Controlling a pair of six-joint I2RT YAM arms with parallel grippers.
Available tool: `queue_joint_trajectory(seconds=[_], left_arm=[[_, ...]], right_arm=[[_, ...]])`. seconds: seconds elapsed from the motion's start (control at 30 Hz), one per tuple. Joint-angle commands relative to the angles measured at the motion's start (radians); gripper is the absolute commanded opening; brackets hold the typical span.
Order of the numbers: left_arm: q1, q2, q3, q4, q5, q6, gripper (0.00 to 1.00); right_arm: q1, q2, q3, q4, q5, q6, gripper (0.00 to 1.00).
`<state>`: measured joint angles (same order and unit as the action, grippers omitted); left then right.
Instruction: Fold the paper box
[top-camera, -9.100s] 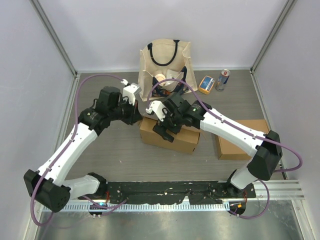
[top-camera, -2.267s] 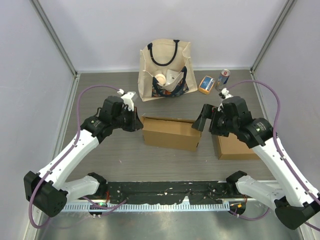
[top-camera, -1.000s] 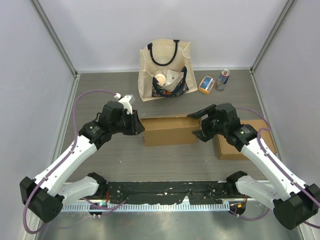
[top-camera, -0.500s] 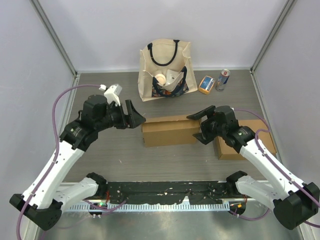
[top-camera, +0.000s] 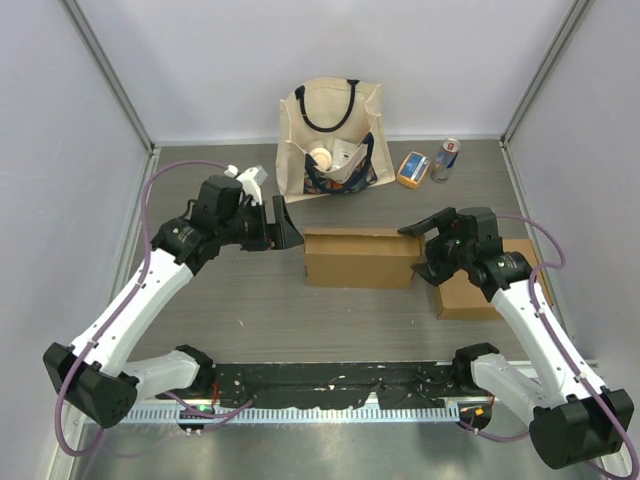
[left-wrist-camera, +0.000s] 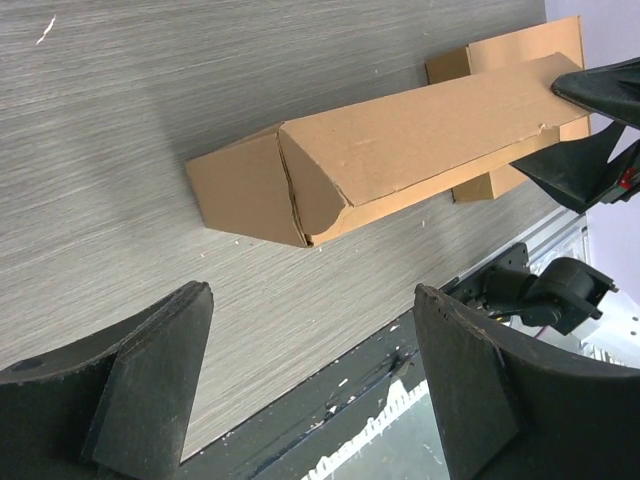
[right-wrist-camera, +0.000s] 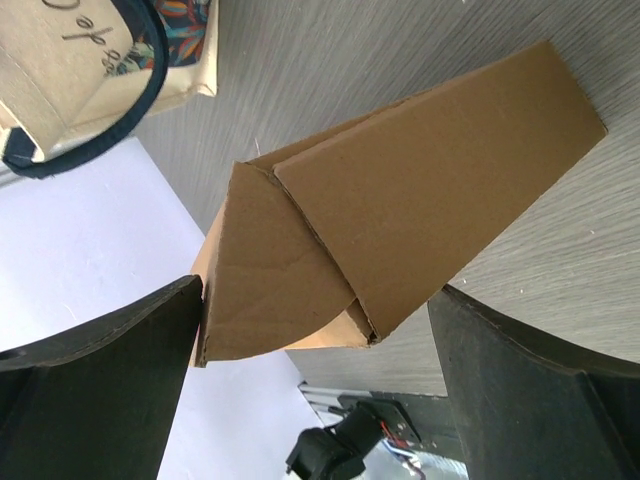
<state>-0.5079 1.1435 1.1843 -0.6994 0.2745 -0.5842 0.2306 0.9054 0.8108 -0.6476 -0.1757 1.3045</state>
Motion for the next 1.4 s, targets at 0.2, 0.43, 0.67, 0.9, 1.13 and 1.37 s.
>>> queue_joint_trajectory(seconds=[0.2, 0.43, 0.67, 0.9, 1.13, 1.37], left_arm=[[0.005, 0.093, 0.055, 0.080, 0.026, 0.021, 0.85], [0.003, 0.140, 0.057, 0.132, 0.080, -0.006, 0.79], [-0.001, 0.128, -0.008, 0.163, 0.091, -0.031, 0.67], [-0.018, 0.064, -0.172, 0.199, 0.077, -0.063, 0.54], [-0.011, -0.013, -0.075, 0.130, 0.074, -0.060, 0.87], [0.023, 0.071, -0.029, 0.201, 0.163, -0.138, 0.80]], right_arm=[[-0.065, 0.010, 0.099, -0.014, -0.131, -0.128, 1.00], [-0.140, 0.006, 0.097, -0.073, -0.174, -0.163, 0.99], [-0.146, -0.013, 0.024, -0.024, -0.208, -0.142, 0.95], [-0.146, -0.057, -0.116, 0.063, -0.203, -0.137, 0.80], [-0.148, -0.086, -0.191, 0.144, -0.219, -0.126, 0.59], [-0.154, -0.069, -0.127, 0.170, -0.246, -0.169, 0.60]])
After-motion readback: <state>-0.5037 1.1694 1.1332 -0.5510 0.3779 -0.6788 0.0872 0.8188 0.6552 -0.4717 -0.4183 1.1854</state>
